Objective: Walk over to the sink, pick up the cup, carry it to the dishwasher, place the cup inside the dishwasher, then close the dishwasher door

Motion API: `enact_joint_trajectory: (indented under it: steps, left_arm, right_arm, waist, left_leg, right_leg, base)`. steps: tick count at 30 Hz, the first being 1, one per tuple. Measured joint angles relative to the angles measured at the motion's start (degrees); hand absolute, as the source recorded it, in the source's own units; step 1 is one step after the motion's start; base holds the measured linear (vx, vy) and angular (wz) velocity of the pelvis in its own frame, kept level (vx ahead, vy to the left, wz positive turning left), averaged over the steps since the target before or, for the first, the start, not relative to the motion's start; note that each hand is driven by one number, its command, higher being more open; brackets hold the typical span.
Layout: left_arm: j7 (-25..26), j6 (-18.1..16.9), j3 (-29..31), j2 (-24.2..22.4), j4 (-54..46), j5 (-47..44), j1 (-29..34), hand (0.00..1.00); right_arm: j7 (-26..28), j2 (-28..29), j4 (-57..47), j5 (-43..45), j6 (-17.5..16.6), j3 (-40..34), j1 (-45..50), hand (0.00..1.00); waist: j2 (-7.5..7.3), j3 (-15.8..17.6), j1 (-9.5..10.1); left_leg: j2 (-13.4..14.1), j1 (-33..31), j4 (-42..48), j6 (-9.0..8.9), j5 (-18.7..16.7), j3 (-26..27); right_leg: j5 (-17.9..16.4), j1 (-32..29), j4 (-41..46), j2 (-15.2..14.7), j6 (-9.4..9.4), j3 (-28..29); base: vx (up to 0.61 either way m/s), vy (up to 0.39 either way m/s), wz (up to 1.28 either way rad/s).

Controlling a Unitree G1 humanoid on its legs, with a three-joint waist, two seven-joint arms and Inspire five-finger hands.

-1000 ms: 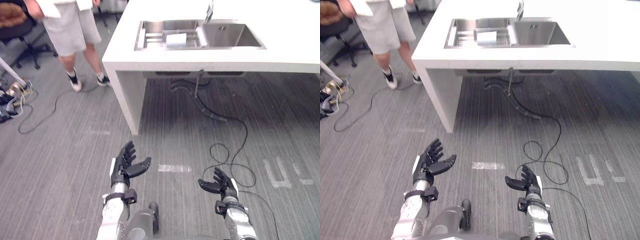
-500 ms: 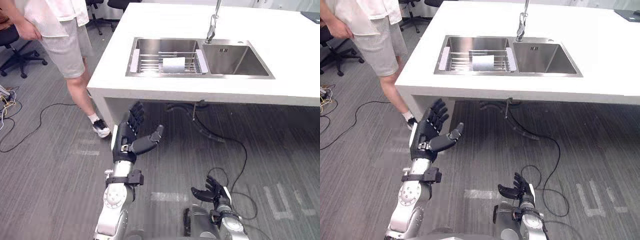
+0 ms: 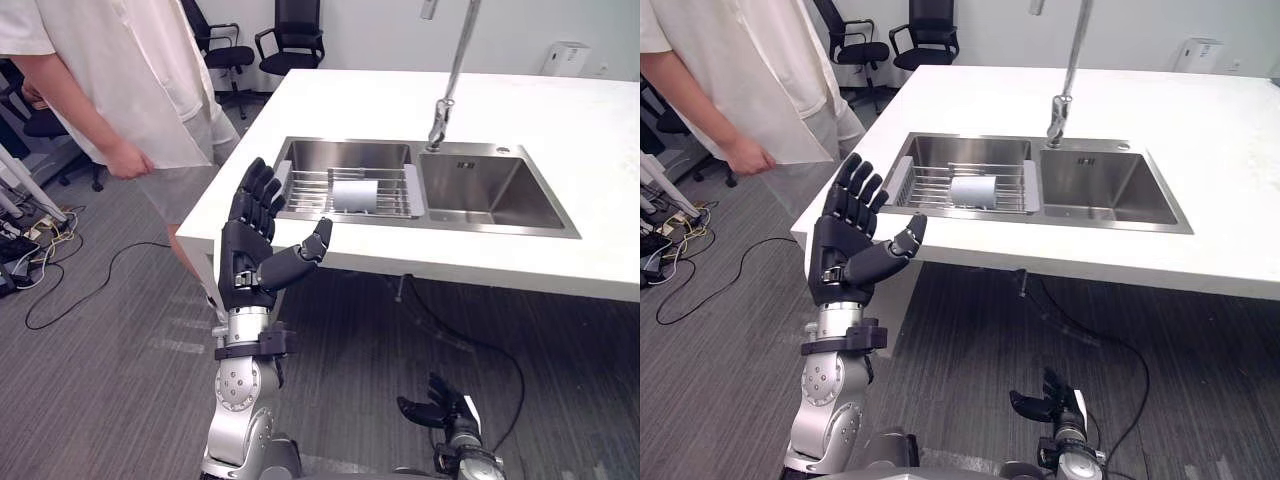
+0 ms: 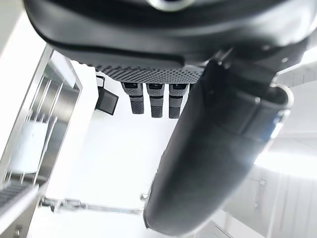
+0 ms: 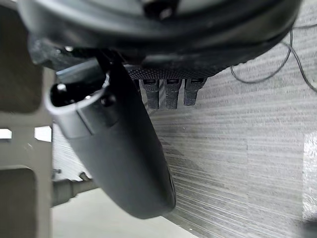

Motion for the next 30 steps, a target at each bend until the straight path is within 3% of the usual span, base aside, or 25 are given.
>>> enact_joint_trajectory:
  steps: [1,3,6,8,9,10,12,15,16,17,18,21,25,30]
  left_arm:
    - [0.0,0.2,0.9,0.7,2.0,0.0,-0.5,0.9]
    - [0.2,0.6,2.2,0.8,4.1,-0.1,-0.7,0.9]
    - [0.2,1.7,1.3,2.3,5.0,0.0,-0.7,0.9]
    - [0.1,1.9,0.0,4.2,5.1,0.0,-0.6,0.9]
    - [0.0,2.3,-0.9,5.5,5.1,0.1,-0.5,0.9]
    - [-0.2,2.5,-1.9,6.5,5.1,0.3,-0.5,0.9]
    - [-0.4,2.5,-2.3,6.4,4.7,1.1,-0.5,0.9]
    - [-0.3,2.5,-2.2,6.3,4.3,1.5,-0.8,0.9]
    - [-0.3,2.6,-2.2,6.3,4.2,2.0,-0.8,0.9]
    - [-0.3,2.6,-2.0,6.4,3.6,2.7,-0.8,0.9]
    - [-0.2,3.3,-2.0,5.0,3.8,3.4,-0.7,0.9]
    - [-0.3,3.4,-2.1,3.6,3.0,3.5,-1.2,0.9]
    - [-0.4,3.4,-2.0,3.6,3.0,4.5,-2.9,0.9]
    - [-0.4,3.4,-1.7,5.9,7.6,6.7,-4.3,0.9]
  right_arm:
    - [0.3,0.2,1.3,0.0,0.2,0.4,-0.8,0.9]
    - [0.5,0.1,3.6,0.0,0.0,0.4,-2.5,0.9]
    - [0.4,-0.1,6.4,-0.7,0.0,0.3,-4.3,0.9]
    - [0.5,0.2,7.4,-1.2,0.0,0.3,-4.9,0.9]
    - [0.7,0.4,7.7,-1.2,0.0,0.4,-4.5,0.9]
    - [0.8,0.5,7.7,-1.2,0.0,0.6,-3.7,0.9]
    - [1.1,0.8,7.3,-1.7,0.1,0.8,-2.5,0.9]
    - [1.2,1.0,5.9,-2.8,0.1,0.7,-1.8,0.9]
    - [1.2,1.0,5.8,-2.8,0.1,0.7,-1.6,0.9]
    - [1.2,1.4,5.4,-2.8,0.0,0.7,-0.6,0.9]
    - [1.1,0.8,6.2,-2.8,0.3,0.1,-0.6,0.9]
    - [1.1,0.0,6.1,-2.8,0.4,-0.5,0.6,0.9]
    - [1.2,-0.5,6.2,-2.7,0.4,-1.6,1.7,0.9]
    - [2.2,-0.5,7.8,-2.6,0.5,-2.0,1.8,0.9]
  waist:
    - [-0.77,-0.4,-0.35]
    - [-0.85,-0.4,-0.5]
    - [-1.41,-0.7,-0.46]
    - [-2.04,-0.3,-0.46]
    - [-2.42,-0.3,-0.63]
    - [-2.81,-0.5,-1.4]
    - [-3.76,-1.4,-1.97]
    - [-4.11,-1.6,-3.1]
    - [-4.48,-1.8,-3.35]
    - [-6.16,-2.5,-3.55]
    - [-4.18,-2.8,-3.28]
    - [-2.57,-4.1,-2.26]
    - [-1.83,-4.7,-2.38]
    - [-2.14,-5.2,-2.47]
  left_leg:
    - [-1.6,1.3,-1.8,0.88,0.6,0.6]
    - [-2.0,1.2,-0.1,1.86,-1.3,1.2]
    - [-3.0,2.9,-0.7,2.34,-3.3,1.8]
    - [-3.3,6.5,-4.1,2.23,-3.6,3.4]
    - [-3.6,9.3,-6.2,2.37,-3.7,3.8]
    - [-3.7,11.8,-7.8,2.49,-3.8,3.7]
    - [-3.9,13.6,-9.2,2.3,-4.0,3.5]
    - [-2.8,13.7,-8.6,1.04,-4.6,1.2]
    - [-2.9,13.4,-8.1,0.35,-4.9,0.7]
    - [-3.9,12.5,-6.9,-0.95,-5.8,-0.5]
    - [-2.0,12.1,-6.1,-1.77,-6.2,-1.7]
    - [0.6,13.0,-9.1,-2.97,-5.3,-2.1]
    - [0.5,13.9,-13.8,-3.56,-2.6,-3.0]
    - [0.1,15.3,-17.2,-3.0,-0.5,-3.3]
  right_leg:
    - [1.0,1.1,-3.4,0.1,0.67,4.6]
    - [2.1,2.7,-6.7,-0.4,1.58,6.6]
    - [2.1,2.4,-4.2,-1.2,1.75,9.3]
    - [1.6,-1.4,6.0,-1.3,6.09,10.6]
    - [2.6,-4.4,14.6,-1.5,9.54,10.3]
    - [3.1,-7.0,21.3,-2.4,9.63,9.1]
    - [0.8,-10.2,23.6,-3.5,5.65,7.5]
    - [-1.0,-15.0,18.7,-4.0,2.7,6.6]
    - [0.8,-14.9,14.6,-4.2,2.49,6.7]
    - [5.5,-14.3,7.0,-5.2,3.82,7.4]
    - [5.9,-12.6,5.1,-3.7,2.9,6.1]
    - [6.7,-11.3,1.9,-1.1,1.6,4.8]
    - [7.8,-10.6,-0.7,-1.0,1.16,3.6]
    - [11.5,-7.7,-6.8,-0.9,1.69,3.5]
  base:
    - [0.32,0.141,-0.3]
    - [0.28,0.112,-0.19]
    - [0.26,0.098,-0.29]
    - [0.16,0.062,-0.35]
    - [0.14,0.026,-0.14]
    - [0.14,0.026,-0.03]
    - [0.17,-0.028,0.09]
    - [0.17,-0.146,0.33]
    - [0.16,-0.188,0.52]
    - [0.17,-0.209,0.47]
    - [0.16,-0.2,0.34]
    - [0.11,-0.173,0.06]
    - [0.02,-0.069,0.14]
    - [-0.03,0.025,0.02]
